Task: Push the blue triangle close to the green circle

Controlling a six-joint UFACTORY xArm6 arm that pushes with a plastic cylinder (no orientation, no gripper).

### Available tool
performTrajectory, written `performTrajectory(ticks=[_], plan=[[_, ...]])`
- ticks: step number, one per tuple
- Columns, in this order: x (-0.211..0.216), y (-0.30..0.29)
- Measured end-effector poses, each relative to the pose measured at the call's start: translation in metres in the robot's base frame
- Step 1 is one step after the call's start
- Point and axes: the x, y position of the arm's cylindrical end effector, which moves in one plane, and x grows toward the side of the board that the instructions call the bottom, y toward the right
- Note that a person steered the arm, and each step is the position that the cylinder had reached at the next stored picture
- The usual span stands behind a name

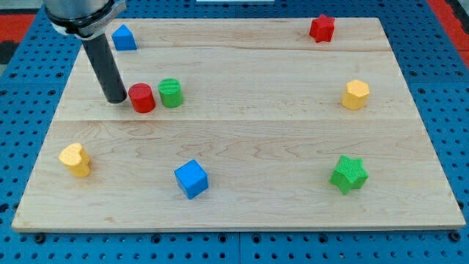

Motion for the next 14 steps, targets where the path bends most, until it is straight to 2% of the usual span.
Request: performTrajectory(ticks=[1,2,3,4,5,6,7,8,9,10,11,12,13,14], plan=[[-0.022,-0.034],[-0.071,-0.082],[-0.12,-0.093],[-0.183,-0.03],[-0.185,0.029],[-0.162,0.034],[-0.167,0.003],[-0.199,-0.005],[-0.184,-0.034],[-0.173,0.008],[-0.161,0.004],[-0.191,-0.028],[-0.18,-0.068],[-0.155,-0.047]])
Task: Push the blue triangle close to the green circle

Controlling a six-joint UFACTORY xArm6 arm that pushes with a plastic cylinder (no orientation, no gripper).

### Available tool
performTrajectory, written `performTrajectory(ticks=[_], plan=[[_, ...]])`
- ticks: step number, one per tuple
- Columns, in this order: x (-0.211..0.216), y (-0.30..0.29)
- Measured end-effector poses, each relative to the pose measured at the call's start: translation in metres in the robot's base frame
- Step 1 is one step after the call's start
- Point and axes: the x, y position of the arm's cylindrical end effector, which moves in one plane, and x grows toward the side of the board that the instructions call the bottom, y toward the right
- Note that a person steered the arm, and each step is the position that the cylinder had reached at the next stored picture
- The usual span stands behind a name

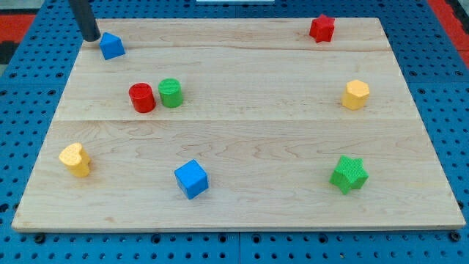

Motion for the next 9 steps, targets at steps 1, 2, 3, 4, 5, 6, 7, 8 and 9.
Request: performTrajectory(ticks=[1,2,3,4,5,6,7,8,9], plan=[[0.001,0.059],[0.04,0.066],[0.055,0.032],[0.055,0.029],[0.067,0.072],[0.086,0.059],[0.096,0.027],[0.116,-0.014],[0.145,-0.023]])
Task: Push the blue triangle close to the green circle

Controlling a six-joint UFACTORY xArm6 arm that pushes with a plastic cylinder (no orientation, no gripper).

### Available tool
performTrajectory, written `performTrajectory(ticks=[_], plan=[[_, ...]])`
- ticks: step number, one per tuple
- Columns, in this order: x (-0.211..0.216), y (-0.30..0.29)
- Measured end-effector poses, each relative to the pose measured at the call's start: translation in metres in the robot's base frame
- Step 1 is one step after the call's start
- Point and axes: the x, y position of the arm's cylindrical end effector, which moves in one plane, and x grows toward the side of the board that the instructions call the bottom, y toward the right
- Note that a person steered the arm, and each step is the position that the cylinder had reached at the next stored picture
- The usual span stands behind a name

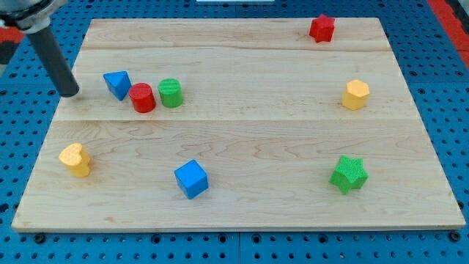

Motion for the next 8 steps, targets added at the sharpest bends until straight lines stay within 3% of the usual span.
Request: performTrajectory(ticks=[2,3,4,5,7,8], plan=[[-0.056,0.07],[-0.056,0.072],[-0.052,0.016],[-0.028,-0.003],[-0.031,0.123],[-0.036,0.108]])
